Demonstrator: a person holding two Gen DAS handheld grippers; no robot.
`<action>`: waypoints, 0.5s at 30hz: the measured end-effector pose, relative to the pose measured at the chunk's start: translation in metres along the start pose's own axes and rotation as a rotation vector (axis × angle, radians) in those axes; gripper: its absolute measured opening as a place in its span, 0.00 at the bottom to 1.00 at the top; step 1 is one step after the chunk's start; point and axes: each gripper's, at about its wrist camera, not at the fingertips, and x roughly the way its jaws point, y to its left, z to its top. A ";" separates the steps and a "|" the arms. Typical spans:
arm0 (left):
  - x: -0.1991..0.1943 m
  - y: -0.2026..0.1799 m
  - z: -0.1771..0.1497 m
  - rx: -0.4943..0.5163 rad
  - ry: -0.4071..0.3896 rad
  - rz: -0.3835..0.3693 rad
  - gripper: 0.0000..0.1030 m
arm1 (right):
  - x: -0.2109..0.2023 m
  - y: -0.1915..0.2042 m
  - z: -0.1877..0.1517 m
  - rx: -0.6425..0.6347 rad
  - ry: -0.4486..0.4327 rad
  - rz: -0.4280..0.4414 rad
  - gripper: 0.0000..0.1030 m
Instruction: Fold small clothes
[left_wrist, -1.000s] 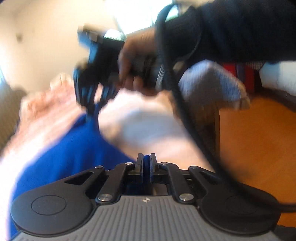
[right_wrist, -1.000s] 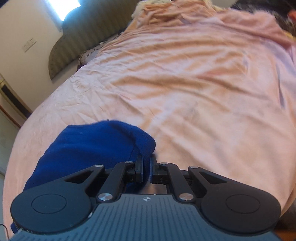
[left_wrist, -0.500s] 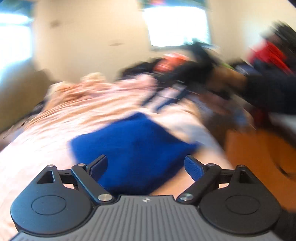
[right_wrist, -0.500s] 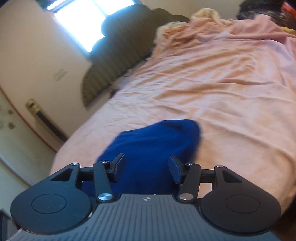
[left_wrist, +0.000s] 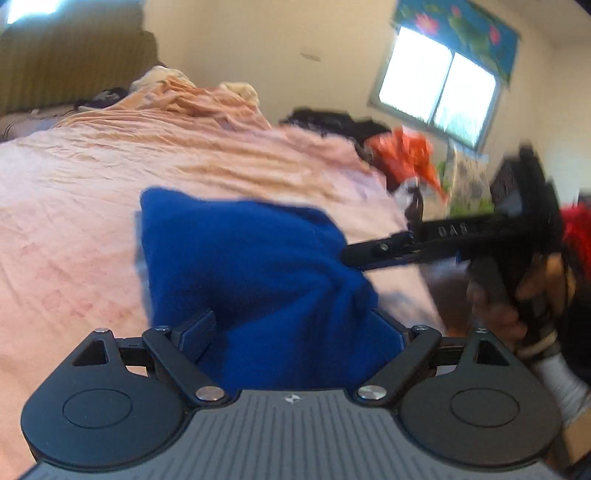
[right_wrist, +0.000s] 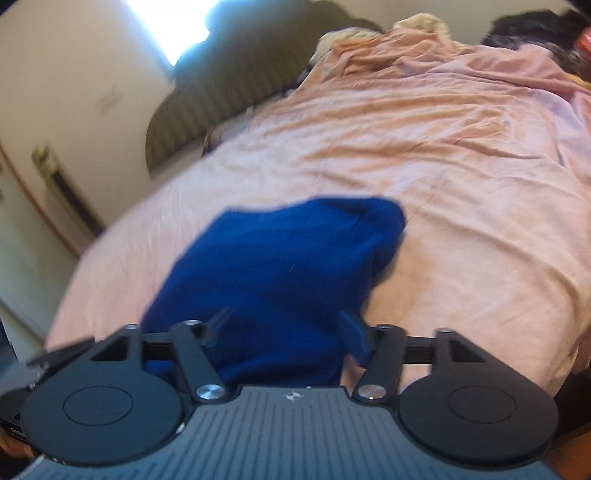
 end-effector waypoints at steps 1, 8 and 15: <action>-0.001 0.008 0.006 -0.046 -0.028 -0.005 0.94 | 0.001 -0.008 0.005 0.029 0.000 0.007 0.81; 0.074 0.108 0.036 -0.595 0.109 -0.018 0.96 | 0.060 -0.048 0.025 0.244 0.186 0.130 0.73; 0.123 0.106 0.047 -0.521 0.191 -0.048 0.28 | 0.071 -0.040 0.013 0.185 0.140 0.180 0.25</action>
